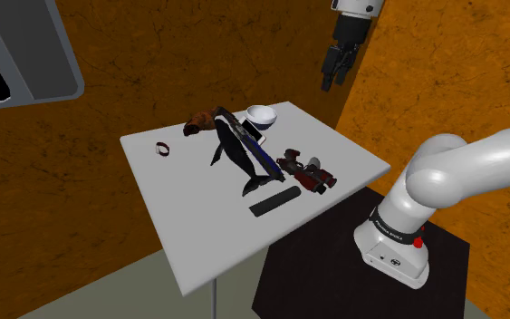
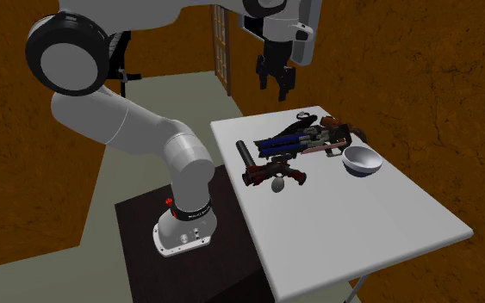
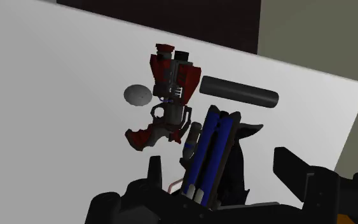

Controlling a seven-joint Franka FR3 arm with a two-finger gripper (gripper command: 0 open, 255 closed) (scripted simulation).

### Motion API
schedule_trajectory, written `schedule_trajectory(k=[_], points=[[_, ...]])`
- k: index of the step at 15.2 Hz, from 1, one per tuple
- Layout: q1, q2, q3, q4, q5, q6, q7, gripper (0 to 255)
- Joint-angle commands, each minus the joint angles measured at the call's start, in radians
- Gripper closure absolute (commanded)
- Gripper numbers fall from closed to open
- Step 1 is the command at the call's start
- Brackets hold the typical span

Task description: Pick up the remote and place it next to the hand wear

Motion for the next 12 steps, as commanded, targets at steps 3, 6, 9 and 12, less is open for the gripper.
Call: schedule_trajectory(k=[3, 6, 9, 12], points=[[0.034, 0.008, 0.01, -0.053, 0.0, 0.066, -0.055, 0], [0.085, 0.026, 0.027, -0.128, -0.001, 0.167, -0.137, 0], [0.137, 0.051, 0.043, -0.199, -0.001, 0.271, -0.217, 0], [0.189, 0.084, 0.061, -0.264, -0.001, 0.379, -0.296, 0]])
